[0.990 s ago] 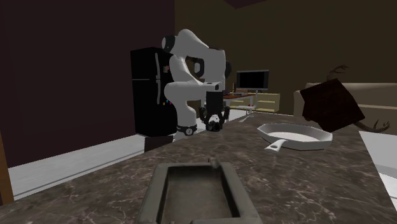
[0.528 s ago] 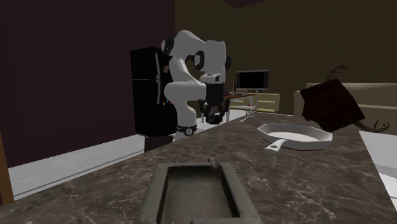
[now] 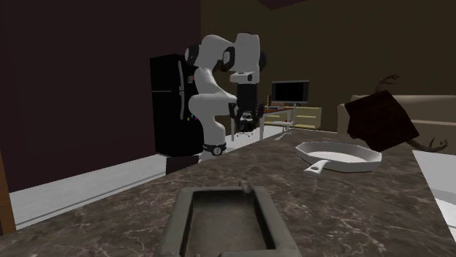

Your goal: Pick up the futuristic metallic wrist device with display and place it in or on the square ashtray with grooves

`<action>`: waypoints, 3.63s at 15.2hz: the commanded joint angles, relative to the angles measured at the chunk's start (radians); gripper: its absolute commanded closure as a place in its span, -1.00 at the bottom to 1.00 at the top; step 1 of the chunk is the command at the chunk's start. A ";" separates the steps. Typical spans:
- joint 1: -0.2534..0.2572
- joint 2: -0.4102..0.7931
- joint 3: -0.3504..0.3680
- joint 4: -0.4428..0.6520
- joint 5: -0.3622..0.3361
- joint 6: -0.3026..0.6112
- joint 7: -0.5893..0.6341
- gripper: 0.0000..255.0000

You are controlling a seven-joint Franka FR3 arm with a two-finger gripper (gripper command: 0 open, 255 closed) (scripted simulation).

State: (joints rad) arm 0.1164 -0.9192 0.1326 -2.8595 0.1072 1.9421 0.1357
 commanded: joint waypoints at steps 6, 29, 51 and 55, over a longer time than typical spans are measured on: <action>-0.006 -0.018 -0.011 0.086 -0.012 -0.104 -0.002 1.00; -0.152 0.850 -0.196 0.799 -0.118 0.050 -0.253 1.00; -0.232 1.457 -0.230 1.541 -0.061 -0.086 -0.371 1.00; -0.232 1.465 -0.230 1.500 -0.060 -0.037 -0.372 1.00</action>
State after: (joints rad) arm -0.1152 0.5439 -0.0973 -1.3497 0.0472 1.8920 -0.2357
